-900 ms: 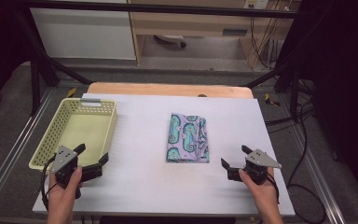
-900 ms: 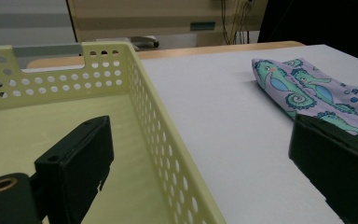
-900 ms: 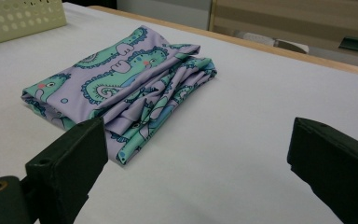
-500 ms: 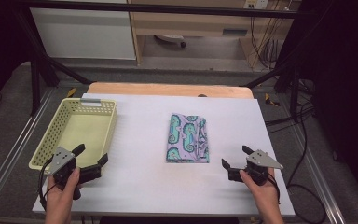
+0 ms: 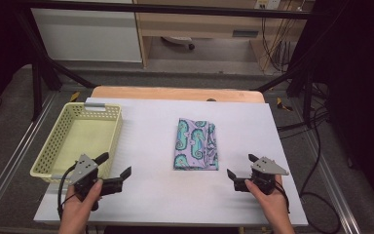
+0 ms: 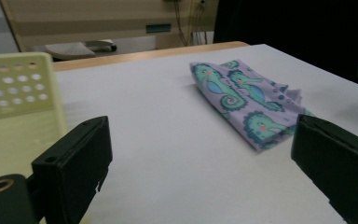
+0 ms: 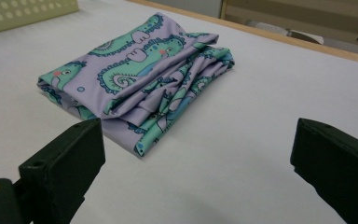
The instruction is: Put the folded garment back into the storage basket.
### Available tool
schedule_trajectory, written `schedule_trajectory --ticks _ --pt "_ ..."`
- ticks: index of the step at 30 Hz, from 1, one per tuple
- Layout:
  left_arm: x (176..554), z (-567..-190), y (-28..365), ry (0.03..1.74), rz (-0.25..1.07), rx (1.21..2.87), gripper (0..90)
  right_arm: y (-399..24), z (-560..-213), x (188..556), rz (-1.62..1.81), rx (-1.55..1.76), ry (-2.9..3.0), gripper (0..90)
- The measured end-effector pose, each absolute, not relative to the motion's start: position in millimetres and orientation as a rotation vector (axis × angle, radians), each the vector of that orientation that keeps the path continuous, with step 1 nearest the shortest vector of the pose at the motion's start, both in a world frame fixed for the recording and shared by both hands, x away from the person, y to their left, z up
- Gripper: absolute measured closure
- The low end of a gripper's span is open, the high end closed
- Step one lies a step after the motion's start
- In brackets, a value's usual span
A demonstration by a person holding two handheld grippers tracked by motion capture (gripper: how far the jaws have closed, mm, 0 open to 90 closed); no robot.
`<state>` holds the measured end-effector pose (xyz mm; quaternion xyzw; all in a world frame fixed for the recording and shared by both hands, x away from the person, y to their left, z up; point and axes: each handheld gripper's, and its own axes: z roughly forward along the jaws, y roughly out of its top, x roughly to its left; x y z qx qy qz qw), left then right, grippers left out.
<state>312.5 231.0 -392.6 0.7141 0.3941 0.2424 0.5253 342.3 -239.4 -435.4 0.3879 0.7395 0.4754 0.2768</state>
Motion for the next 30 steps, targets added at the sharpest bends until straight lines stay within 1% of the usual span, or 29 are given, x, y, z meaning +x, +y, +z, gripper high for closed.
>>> schedule_trajectory --ticks 8,13,21,27,30 --pt "334 -391 196 0.876 0.529 1.784 6.2 -236 -437 341 1.240 1.034 2.014 3.3" --pt "354 -394 171 0.820 0.489 1.895 6.4 -237 -435 340 1.241 1.044 2.004 3.2" --pt "373 -413 132 0.745 0.470 2.027 7.2 -237 -434 342 1.244 1.042 2.000 3.2" --pt "382 -428 115 0.754 0.426 2.078 8.2 -241 -435 340 1.240 1.055 2.002 3.0" --pt "384 -432 110 0.758 0.411 2.093 10.5 -243 -435 337 1.240 1.060 2.004 3.0"
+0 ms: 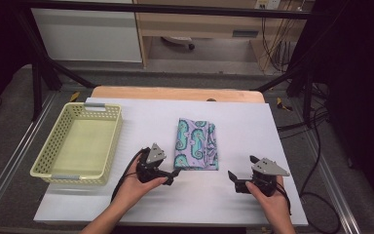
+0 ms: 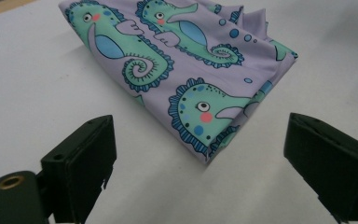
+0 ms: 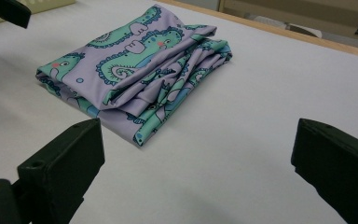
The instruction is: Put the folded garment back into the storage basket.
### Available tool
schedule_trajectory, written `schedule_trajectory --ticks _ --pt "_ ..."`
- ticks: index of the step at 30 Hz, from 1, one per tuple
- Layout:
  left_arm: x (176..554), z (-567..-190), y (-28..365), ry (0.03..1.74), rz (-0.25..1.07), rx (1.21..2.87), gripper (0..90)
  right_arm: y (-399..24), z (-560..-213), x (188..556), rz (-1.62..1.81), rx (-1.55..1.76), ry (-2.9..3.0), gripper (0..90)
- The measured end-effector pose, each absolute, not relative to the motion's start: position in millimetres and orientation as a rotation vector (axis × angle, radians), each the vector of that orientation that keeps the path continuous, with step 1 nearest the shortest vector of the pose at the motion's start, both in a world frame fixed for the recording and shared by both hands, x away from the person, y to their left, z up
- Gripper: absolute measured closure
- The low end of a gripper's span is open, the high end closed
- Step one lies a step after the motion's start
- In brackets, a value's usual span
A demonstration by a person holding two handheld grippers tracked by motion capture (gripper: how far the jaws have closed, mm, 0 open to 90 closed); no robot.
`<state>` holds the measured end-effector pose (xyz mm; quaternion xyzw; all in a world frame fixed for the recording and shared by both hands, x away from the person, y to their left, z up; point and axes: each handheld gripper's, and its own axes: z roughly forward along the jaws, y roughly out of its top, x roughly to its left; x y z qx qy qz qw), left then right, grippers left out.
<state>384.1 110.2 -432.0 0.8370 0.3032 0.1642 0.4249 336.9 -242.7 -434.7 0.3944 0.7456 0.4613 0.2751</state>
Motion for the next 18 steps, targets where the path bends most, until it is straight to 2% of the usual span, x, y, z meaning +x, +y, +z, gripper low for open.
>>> schedule_trajectory --ticks 2,3,5,10,14,18 --pt "386 -435 109 0.765 0.411 2.096 12.8 -242 -434 335 1.240 1.053 2.007 3.0" --pt "388 -436 108 0.770 0.403 2.098 18.1 -240 -433 335 1.243 1.048 2.009 3.0" --pt "390 -440 108 0.776 0.402 2.113 19.2 -239 -434 335 1.242 1.045 2.013 2.9" --pt "397 -447 105 0.794 0.377 2.124 35.1 -235 -435 336 1.235 1.033 2.033 2.9" --pt "397 -454 99 0.788 0.350 2.156 39.6 -236 -434 335 1.240 1.037 2.029 3.0" --pt "398 -459 93 0.790 0.388 2.174 43.2 -234 -434 336 1.239 1.034 2.035 2.9"
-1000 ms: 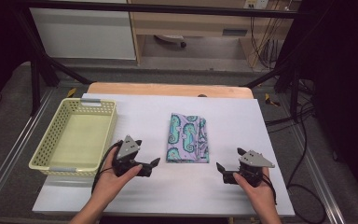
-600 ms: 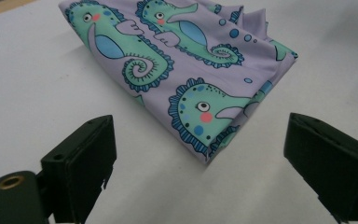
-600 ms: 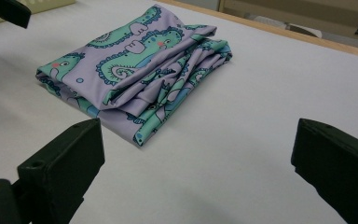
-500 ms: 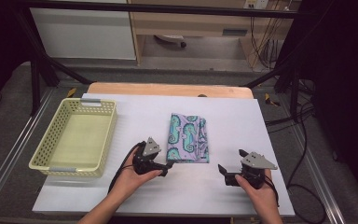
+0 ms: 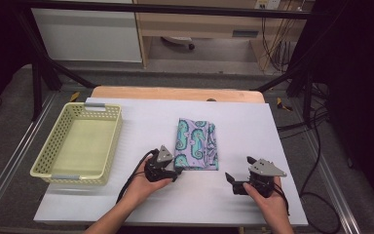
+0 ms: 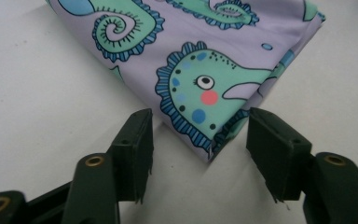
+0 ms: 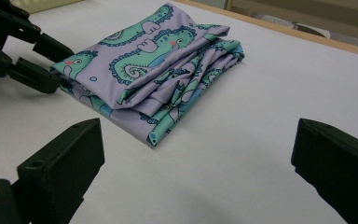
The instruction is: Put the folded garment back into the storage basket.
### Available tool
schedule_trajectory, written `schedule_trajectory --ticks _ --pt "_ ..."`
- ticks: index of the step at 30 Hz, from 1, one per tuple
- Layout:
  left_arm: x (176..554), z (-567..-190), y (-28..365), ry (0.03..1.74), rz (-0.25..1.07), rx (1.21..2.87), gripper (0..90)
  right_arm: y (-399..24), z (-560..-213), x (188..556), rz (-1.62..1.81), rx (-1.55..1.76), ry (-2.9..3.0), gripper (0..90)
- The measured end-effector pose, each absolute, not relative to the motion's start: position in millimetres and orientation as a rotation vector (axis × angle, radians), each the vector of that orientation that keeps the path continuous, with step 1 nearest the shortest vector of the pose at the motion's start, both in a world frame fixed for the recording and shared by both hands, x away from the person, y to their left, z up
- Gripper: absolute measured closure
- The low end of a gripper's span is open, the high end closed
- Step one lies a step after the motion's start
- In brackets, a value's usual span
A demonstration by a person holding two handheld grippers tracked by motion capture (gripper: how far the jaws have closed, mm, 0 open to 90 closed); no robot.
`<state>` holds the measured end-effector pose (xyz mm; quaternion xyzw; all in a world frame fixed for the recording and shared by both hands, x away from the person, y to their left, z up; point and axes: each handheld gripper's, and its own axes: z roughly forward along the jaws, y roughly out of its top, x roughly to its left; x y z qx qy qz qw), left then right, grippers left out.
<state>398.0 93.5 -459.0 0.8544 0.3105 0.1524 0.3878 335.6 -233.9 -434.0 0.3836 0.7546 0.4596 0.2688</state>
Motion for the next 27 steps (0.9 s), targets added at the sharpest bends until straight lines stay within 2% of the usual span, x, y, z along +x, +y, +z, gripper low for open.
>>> schedule_trajectory --ticks 4,8,9,27 --pt "398 -459 92 0.776 0.397 2.171 53.9 -232 -435 336 1.231 1.023 2.043 3.0" --pt "397 -459 90 0.755 0.389 2.174 82.0 -234 -437 335 1.224 1.031 2.049 3.0" --pt "397 -458 90 0.774 0.375 2.169 85.7 -234 -437 334 1.225 1.032 2.048 2.9" --pt "367 -451 108 0.752 0.319 2.237 88.0 -227 -436 332 1.221 0.995 2.074 2.9"
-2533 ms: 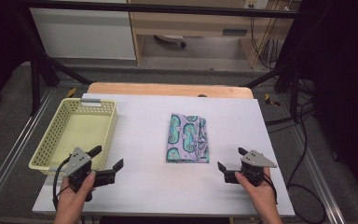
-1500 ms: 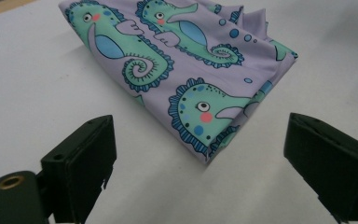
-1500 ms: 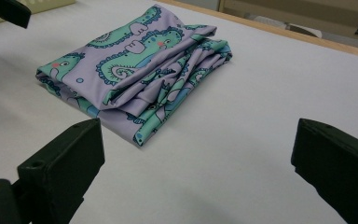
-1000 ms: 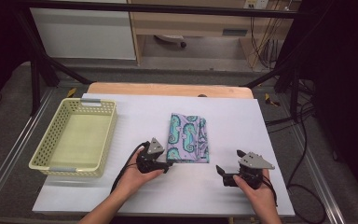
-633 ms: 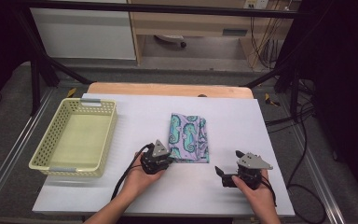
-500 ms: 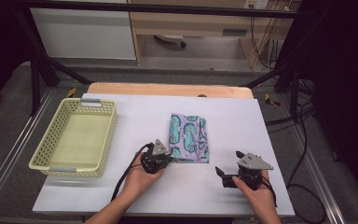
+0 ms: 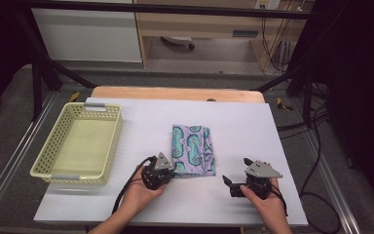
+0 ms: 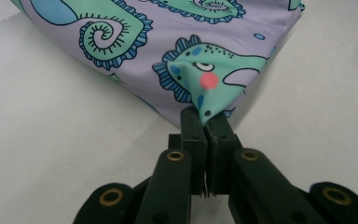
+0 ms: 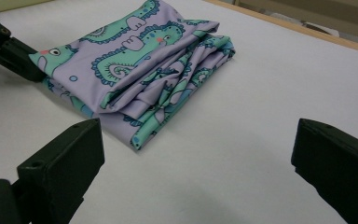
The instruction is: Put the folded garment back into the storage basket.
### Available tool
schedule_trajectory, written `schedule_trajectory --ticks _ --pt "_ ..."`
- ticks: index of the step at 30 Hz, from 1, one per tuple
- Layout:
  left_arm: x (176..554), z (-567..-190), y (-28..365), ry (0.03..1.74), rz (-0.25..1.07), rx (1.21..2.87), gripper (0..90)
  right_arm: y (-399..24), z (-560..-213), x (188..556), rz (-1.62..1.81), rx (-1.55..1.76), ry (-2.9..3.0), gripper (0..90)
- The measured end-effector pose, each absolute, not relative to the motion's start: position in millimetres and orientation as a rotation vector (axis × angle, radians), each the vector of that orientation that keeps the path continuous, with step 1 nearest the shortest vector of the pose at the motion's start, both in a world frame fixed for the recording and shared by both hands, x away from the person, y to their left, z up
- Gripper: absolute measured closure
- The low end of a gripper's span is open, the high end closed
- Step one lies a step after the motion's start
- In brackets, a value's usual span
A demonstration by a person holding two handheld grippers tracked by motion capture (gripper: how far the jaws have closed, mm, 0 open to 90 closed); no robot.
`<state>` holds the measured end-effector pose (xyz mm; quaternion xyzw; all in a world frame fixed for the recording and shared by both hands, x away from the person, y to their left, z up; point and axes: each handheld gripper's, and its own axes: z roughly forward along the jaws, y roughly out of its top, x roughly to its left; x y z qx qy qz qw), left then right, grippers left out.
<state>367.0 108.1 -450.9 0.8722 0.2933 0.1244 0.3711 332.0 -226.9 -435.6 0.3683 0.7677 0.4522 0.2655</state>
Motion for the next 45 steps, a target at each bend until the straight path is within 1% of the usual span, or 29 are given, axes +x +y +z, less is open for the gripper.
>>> schedule_trajectory --ticks 12,22,26,28,29,30,31,34,38,40,42,45 --pt "336 -448 132 0.741 0.267 2.268 87.9 -211 -437 328 1.233 0.972 2.137 2.9" --pt "307 -447 153 0.745 0.258 2.272 87.8 -173 -445 318 1.214 0.895 2.334 3.4" --pt "297 -447 159 0.738 0.263 2.265 87.1 -153 -452 312 1.186 0.860 2.435 5.2" --pt "293 -446 161 0.743 0.279 2.268 86.2 -150 -453 311 1.182 0.856 2.451 5.7" --pt "291 -446 162 0.753 0.284 2.258 83.5 -147 -454 311 1.182 0.855 2.466 6.1" --pt "289 -446 163 0.758 0.294 2.244 68.6 -142 -455 309 1.178 0.843 2.495 7.9" --pt "287 -444 163 0.763 0.307 2.231 68.6 -142 -455 309 1.178 0.843 2.495 7.9" --pt "287 -436 165 0.780 0.344 2.157 46.2 -136 -458 306 1.174 0.827 2.532 10.9" --pt "291 -431 166 0.812 0.380 2.070 26.2 -126 -460 304 1.131 0.801 2.559 18.7" --pt "293 -432 167 0.842 0.385 2.042 21.3 -122 -461 304 1.113 0.791 2.565 19.5" --pt "295 -433 168 0.867 0.383 2.012 18.9 -122 -461 304 1.120 0.808 2.553 25.8" --pt "298 -431 171 0.884 0.416 1.982 16.4 -123 -460 305 1.128 0.811 2.543 34.5"
